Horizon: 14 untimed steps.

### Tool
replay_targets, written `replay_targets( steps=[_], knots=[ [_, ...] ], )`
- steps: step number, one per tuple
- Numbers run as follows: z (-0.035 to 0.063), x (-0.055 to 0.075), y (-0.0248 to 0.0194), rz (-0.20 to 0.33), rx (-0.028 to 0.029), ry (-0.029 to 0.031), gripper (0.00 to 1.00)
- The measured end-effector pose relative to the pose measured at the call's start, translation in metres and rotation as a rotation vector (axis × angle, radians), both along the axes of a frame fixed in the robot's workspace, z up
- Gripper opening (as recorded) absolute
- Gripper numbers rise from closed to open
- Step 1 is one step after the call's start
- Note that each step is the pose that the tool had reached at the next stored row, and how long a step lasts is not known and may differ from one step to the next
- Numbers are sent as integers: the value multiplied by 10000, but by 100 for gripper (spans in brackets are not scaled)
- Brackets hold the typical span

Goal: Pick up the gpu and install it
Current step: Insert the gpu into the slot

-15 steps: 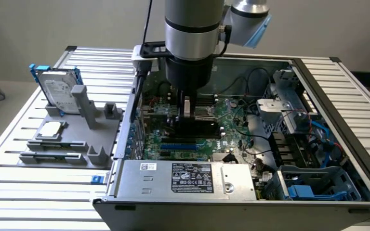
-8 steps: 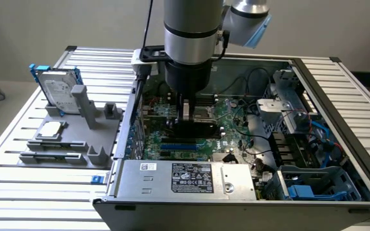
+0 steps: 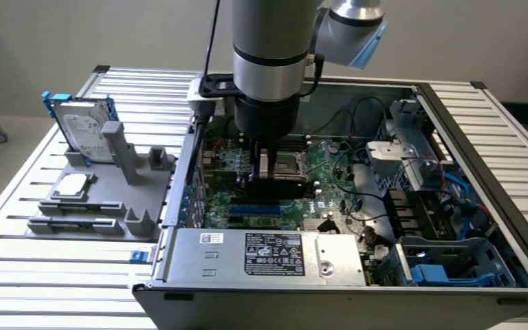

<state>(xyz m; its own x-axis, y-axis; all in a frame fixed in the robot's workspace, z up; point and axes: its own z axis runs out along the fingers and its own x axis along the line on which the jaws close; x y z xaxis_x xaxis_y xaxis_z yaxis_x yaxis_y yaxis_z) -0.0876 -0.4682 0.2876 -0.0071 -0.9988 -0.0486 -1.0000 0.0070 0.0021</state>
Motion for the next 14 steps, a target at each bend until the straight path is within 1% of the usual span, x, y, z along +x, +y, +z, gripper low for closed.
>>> replay_targets(
  steps=[5,8,10,12,14],
  knots=[
    [-45,-11,0,1,6,6,27],
    [-58,-12,0,-1,22,28,27],
    [-66,-12,-1,1,42,63,27],
    [-74,-12,-4,0,59,120,27],
    [-79,-11,-6,0,65,175,27]
  ],
)
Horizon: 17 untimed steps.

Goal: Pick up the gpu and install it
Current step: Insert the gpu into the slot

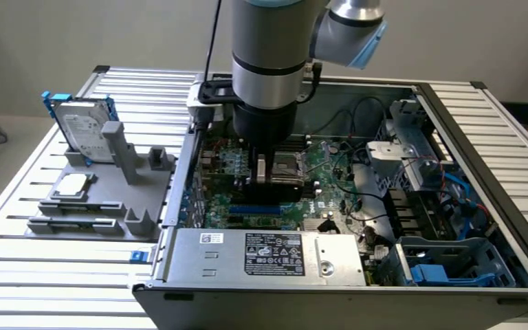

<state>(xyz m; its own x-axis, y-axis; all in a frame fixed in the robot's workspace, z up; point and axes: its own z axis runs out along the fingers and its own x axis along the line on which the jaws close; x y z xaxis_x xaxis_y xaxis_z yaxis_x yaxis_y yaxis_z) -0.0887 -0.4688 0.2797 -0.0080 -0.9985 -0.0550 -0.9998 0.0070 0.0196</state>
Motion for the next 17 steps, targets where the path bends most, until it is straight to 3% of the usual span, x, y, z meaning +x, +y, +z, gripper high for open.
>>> replay_targets(
  steps=[17],
  knots=[
    [-55,26,0,21,2,107,27]
  ],
)
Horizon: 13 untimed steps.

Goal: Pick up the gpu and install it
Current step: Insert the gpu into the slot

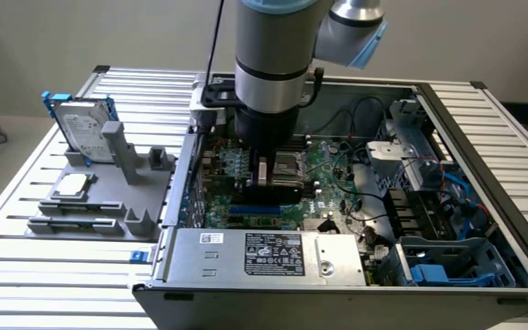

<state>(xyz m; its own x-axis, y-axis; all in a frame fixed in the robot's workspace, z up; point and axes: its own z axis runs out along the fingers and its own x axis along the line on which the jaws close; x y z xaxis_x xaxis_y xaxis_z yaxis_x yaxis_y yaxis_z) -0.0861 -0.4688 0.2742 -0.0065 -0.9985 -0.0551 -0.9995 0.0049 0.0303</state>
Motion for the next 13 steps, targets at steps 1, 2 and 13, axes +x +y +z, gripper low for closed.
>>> replay_targets(
  steps=[1,2,13],
  knots=[
    [-5,0,0,3,0,8,27],
    [-10,0,-1,9,0,20,27],
    [-61,2,-8,101,-3,155,27]
  ],
)
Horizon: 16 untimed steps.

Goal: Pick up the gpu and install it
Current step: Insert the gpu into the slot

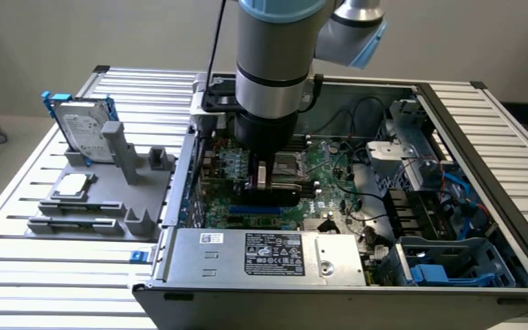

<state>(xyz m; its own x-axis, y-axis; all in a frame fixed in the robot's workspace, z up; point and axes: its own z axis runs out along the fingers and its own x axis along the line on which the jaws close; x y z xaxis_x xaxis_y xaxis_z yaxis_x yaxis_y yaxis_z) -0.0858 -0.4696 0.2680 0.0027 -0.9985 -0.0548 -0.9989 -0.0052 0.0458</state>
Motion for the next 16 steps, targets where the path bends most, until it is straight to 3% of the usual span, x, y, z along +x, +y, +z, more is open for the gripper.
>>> replay_targets(
  steps=[16],
  knots=[
    [-24,36,-12,197,2,160,27]
  ],
)
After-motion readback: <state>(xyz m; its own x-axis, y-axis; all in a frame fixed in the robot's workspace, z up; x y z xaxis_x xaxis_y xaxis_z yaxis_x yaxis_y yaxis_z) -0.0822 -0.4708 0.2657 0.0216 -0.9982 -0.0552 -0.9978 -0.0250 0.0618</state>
